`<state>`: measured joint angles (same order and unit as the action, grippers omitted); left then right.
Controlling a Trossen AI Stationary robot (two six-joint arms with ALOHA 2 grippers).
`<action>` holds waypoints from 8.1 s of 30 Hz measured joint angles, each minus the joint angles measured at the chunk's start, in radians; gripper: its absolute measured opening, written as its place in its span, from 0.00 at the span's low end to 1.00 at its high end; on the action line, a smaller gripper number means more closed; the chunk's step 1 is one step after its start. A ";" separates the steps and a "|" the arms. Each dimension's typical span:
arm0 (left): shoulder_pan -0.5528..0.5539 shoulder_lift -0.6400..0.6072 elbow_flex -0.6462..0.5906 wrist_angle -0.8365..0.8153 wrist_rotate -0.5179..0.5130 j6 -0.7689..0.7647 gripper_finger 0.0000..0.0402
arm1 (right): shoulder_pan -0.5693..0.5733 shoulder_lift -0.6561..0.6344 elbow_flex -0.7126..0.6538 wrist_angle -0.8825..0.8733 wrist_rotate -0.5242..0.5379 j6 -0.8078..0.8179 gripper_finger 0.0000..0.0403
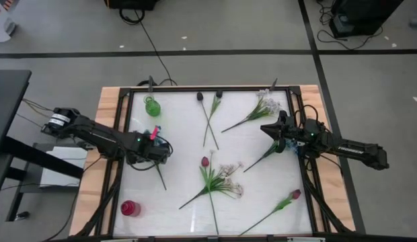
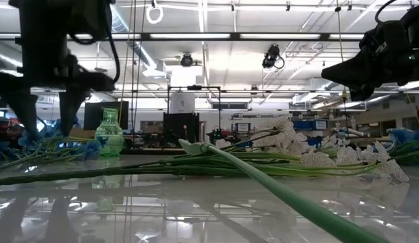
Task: Sort flowers into vase by color
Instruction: Put the left blue flowers into the green vase, then put the left pink flower into the green vase
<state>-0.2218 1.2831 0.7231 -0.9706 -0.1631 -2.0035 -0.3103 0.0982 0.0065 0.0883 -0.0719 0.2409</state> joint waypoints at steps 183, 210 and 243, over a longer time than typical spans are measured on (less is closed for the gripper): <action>0.854 -0.615 0.056 0.403 -0.164 1.599 0.51 | 0.000 0.000 0.000 0.008 0.000 0.000 0.12; 0.520 -0.457 0.252 0.166 0.178 1.311 0.40 | 0.000 0.000 0.000 0.008 0.000 0.000 0.12; 0.120 0.092 0.251 0.588 0.207 0.757 0.40 | 0.000 0.000 0.000 0.013 0.000 0.000 0.12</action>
<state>-0.1016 1.3746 0.9741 -0.3822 0.0442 -1.2462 -0.3099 0.0979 0.0067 0.1016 -0.0719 0.2409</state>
